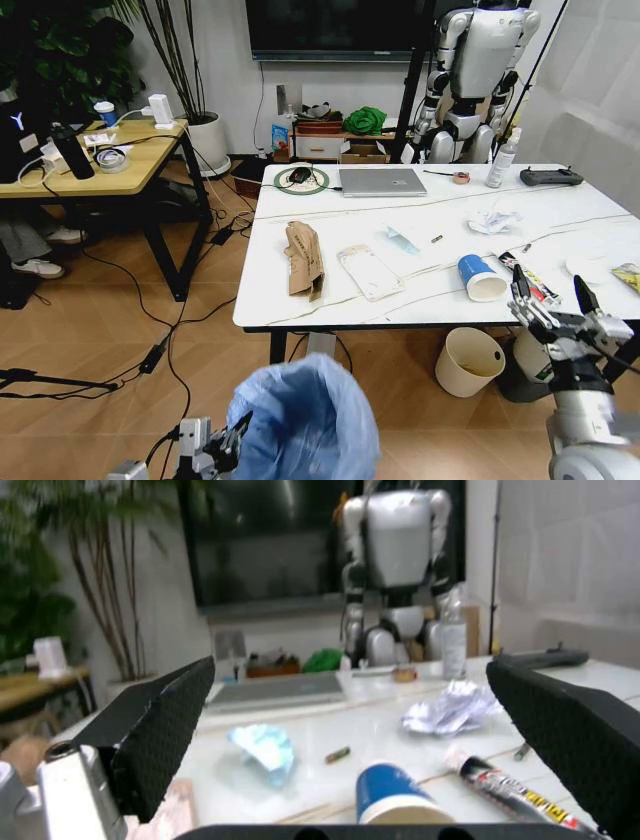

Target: Pick up the trash bin and place the trash from the table into it.

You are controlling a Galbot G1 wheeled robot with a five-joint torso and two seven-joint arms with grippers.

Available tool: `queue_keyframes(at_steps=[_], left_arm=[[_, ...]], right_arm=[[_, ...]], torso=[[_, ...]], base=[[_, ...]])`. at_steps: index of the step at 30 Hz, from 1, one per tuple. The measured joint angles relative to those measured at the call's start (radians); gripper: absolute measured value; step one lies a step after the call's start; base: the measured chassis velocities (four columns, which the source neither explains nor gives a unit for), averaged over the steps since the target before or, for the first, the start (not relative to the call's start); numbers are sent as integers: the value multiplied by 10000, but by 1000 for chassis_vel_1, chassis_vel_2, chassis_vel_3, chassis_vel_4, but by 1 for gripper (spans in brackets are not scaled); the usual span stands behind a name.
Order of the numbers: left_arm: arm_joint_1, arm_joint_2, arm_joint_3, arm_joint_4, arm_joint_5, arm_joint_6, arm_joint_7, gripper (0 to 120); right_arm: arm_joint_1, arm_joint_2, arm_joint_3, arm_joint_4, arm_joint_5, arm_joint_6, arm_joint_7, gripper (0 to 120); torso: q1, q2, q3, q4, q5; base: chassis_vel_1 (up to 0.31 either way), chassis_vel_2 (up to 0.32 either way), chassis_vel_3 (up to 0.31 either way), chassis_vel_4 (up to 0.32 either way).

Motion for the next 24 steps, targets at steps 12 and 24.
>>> queue_keyframes(at_steps=[12, 24], left_arm=[[328, -504, -882, -313, -214, 79, 22, 0], [723, -674, -1263, -222, 3, 88, 79, 0]], right_arm=[[2403, -1999, -1256, -246, 3304, -1703, -694, 100], [5262, -2621, -4665, -1436, 3587, -2084, -904, 100]], torso=[[-2, -7, -3, 0, 0], [-4, -11, -5, 1, 0]], base=[[0, 0, 0, 0], [0, 0, 0, 0]])
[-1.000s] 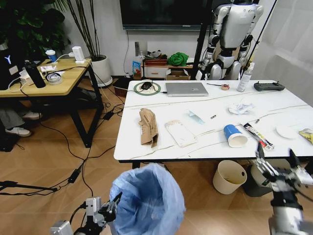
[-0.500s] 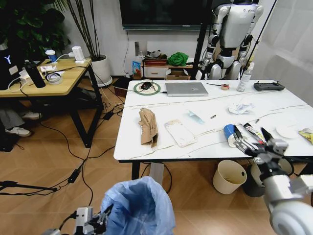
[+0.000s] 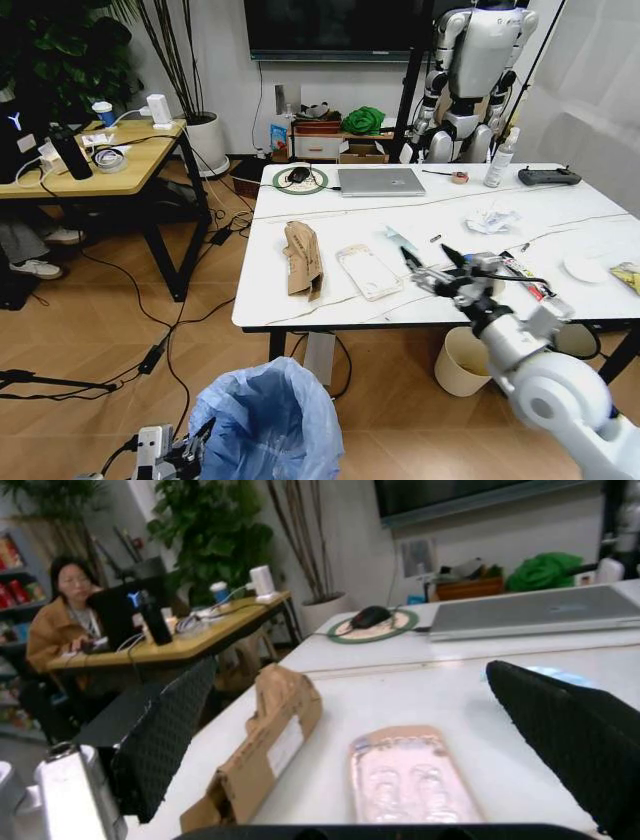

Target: Pick up the trash bin and place the trash from the table into it.

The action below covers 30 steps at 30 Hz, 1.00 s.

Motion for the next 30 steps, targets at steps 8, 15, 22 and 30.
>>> queue_keyframes(at_steps=[8, 15, 22, 30], left_arm=[[136, -277, -86, 117, 214, -72, 103, 0], [130, -398, -127, 135, 246, -114, 91, 0], [-14, -418, -117, 149, 202, -125, 32, 0], [-225, -328, -93, 203, 58, -109, -85, 0]], right_arm=[[2755, 997, -2660, -835, 608, -982, 1401, 100], [4001, 2027, -3965, -1611, 834, -2148, 3357, 100], [4153, 2891, -4320, -2060, 1508, -2761, 4466, 100], [4409, 3668, -4842, -2352, 1951, -2678, 4815, 100]], torso=[[0, -1, -1, 1, -5], [0, -2, -1, 1, -3], [0, -2, -1, -1, -3], [-1, -2, -3, -1, -6]], base=[[0, 0, 0, 0], [0, 0, 0, 0], [0, 0, 0, 0], [0, 0, 0, 0]])
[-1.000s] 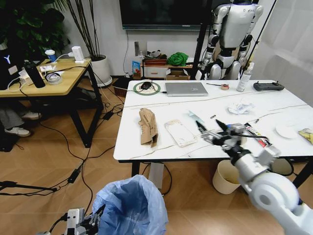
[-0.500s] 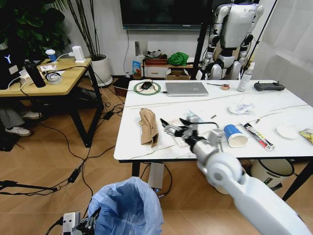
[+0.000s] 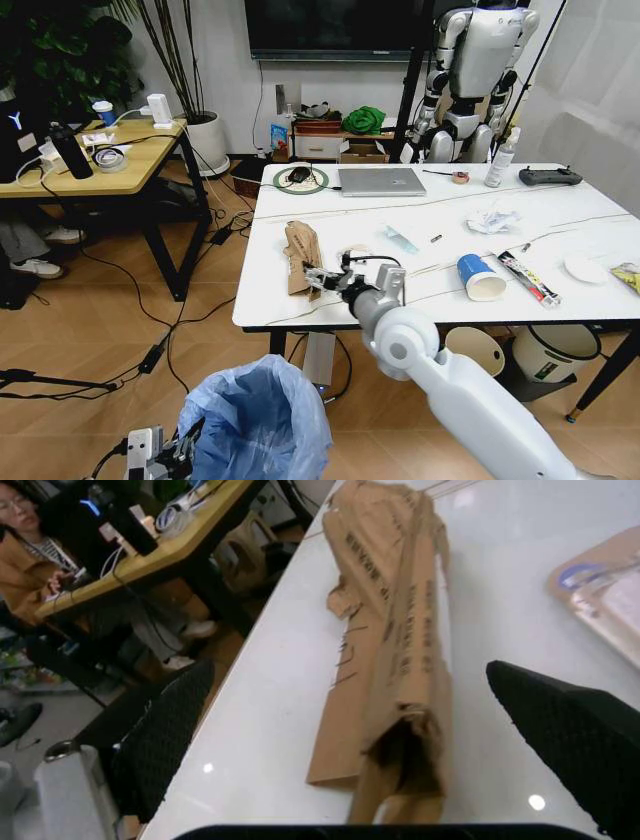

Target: Pick up the trash bin and place the trash from the table into it.

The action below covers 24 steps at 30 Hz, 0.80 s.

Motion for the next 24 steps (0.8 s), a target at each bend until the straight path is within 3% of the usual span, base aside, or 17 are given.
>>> queue_keyframes(at_steps=[11, 24], left_arm=[[-70, 83, 15, 9, -117, 14, -37, 0], [-253, 197, 15, 30, -300, 39, -116, 0]], right_arm=[[-57, 264, 1, -441, -345, 185, -225, 96], [-264, 199, -59, -631, -515, 412, -434, 46]], torso=[[0, 0, 0, 0, 3], [0, -1, 0, 0, 5]], base=[[0, 0, 0, 0], [0, 0, 0, 0]])
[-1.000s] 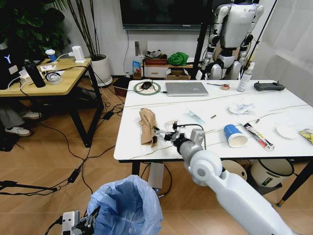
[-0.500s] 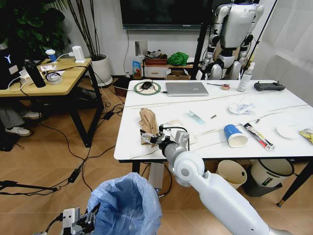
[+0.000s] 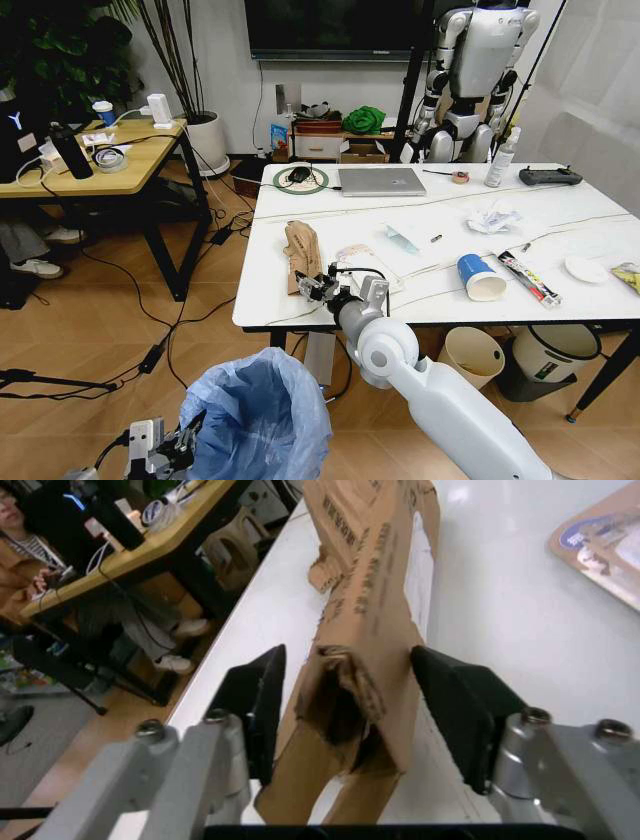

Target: Pick up the trash bin and place the trash from the table into it.

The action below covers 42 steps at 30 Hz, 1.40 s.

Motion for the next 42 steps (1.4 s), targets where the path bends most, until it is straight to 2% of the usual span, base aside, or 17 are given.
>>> queue_keyframes(at_steps=[1, 8, 9, 14, 19, 24, 25, 31, 33, 38, 39, 42], left_arm=[[0, 0, 0, 0, 0, 0, 0, 0], [-9, -3, 42, -6, 0, 5, -28, 0], [-9, -3, 42, -6, 0, 5, -28, 0], [-10, -13, 88, 1, 30, 8, -29, 0], [-6, -10, 140, -45, 44, 17, -53, 0], [18, 151, 288, -180, 7, 68, -122, 0], [18, 151, 288, -180, 7, 68, -122, 0], [-63, 568, 457, -278, -377, 190, -157, 0], [-107, 623, 465, -278, -438, 210, -175, 0], [-188, 871, 578, -394, -779, 336, -278, 0], [-188, 871, 578, -394, -779, 336, -278, 0], [-127, 990, 584, -532, -858, 365, -331, 0]], right_arm=[[0, 0, 0, 0, 0, 0, 0, 46], [14, -79, -10, -25, -67, 6, -77, 18], [14, -79, -10, -25, -67, 6, -77, 18], [-12, -187, 25, -25, -74, 31, -186, 1], [-16, -504, 233, 78, -67, 135, -414, 0], [59, -1853, 1038, 777, 309, 284, -1228, 0], [59, -1853, 1038, 777, 309, 284, -1228, 0], [-700, -3736, 2552, 2180, 25, 1075, -4352, 0], [-822, -3963, 2759, 2355, -133, 1251, -4832, 0], [-1697, -5133, 3991, 3236, -1126, 2354, -7981, 0], [-1697, -5133, 3991, 3236, -1126, 2354, -7981, 0], [-2347, -5719, 4643, 3561, -1952, 2658, -9193, 0]], torso=[[0, 0, 0, 0, 0], [0, 0, 0, 0, 1], [0, 0, 0, 0, 1], [0, 0, 0, 0, 0], [0, 0, 0, 1, 3], [0, 0, 0, 1, 1], [0, 0, 0, 1, 1], [0, 0, 0, -1, 4], [0, 0, -1, -3, 3], [0, 0, -1, 0, 1], [0, 0, -1, 0, 1], [0, 0, -1, -1, 2]], base=[[0, 0, 0, 0], [0, 0, 0, 0], [0, 0, 0, 0], [0, 0, 0, 0], [0, 0, 0, 0], [0, 0, 0, 0], [0, 0, 0, 0], [0, 0, 0, 0], [0, 0, 0, 0], [0, 0, 0, 0], [0, 0, 0, 0], [0, 0, 0, 0]])
